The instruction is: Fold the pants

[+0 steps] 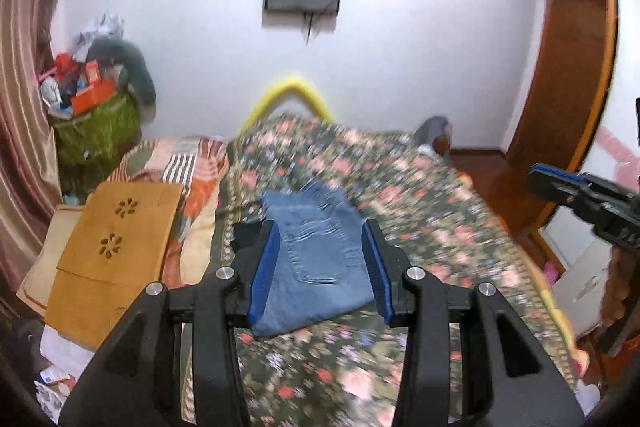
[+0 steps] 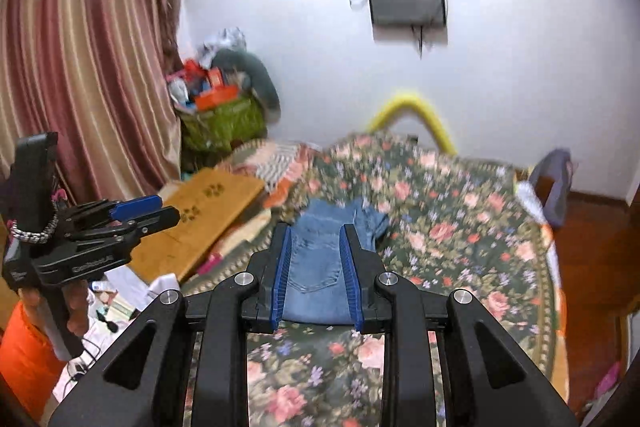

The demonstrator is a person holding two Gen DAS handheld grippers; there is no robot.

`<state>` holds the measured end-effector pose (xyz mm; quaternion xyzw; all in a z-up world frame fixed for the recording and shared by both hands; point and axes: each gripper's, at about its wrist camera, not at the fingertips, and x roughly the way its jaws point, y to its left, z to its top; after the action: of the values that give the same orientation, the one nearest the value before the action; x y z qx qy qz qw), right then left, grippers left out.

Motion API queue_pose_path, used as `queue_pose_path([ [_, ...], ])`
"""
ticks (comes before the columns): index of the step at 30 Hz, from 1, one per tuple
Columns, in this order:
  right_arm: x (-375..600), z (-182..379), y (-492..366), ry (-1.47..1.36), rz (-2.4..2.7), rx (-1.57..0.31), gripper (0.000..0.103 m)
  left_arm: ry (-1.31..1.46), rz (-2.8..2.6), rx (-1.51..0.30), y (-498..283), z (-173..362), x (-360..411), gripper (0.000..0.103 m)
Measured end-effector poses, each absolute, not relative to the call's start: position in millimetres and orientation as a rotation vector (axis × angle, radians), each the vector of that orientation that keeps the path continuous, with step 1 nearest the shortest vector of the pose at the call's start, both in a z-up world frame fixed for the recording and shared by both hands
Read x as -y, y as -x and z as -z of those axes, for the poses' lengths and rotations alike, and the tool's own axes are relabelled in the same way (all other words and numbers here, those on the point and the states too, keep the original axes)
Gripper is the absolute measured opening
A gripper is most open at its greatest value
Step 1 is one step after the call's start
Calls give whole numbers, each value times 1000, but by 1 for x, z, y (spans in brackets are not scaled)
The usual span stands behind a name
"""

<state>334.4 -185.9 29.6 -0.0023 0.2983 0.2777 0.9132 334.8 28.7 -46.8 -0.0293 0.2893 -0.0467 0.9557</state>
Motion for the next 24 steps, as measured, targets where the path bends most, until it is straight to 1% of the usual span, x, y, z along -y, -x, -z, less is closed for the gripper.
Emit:
queue_pose_path([
  [6,191,-68,-248,12,-556,-442,22,17,83,-417,-241,1,-3,42],
  [13,199,-81,-178,-52,-568,-317,22,35,80,-265,-150,-23,10,43],
  [14,200,-82,-171,-56,-565,-307,22,36,76,-253,-143,-24,11,44],
  [16,199,-83,-160,-56,-560,-283,23,39,67,-226,-128,-26,12,55],
  [17,199,-84,-155,-54,-556,-274,32,41,62,-209,-120,-26,13,58],
  [18,199,-84,-150,-53,-552,-262,40,41,57,-198,-115,-26,14,65],
  [19,200,-84,-146,-54,-548,-251,58,39,52,-189,-109,-26,14,74],
  [20,200,-84,-142,-55,-540,-234,68,36,46,-182,-105,-26,15,80],
  [21,200,-84,-141,-54,-531,-221,70,33,39,-175,-102,-25,15,93],
  [22,200,-84,-140,-50,-523,-213,72,30,34,-160,-97,-25,16,100],
  [24,198,-86,-138,-49,-521,-213,78,28,31,-145,-91,-24,17,102],
])
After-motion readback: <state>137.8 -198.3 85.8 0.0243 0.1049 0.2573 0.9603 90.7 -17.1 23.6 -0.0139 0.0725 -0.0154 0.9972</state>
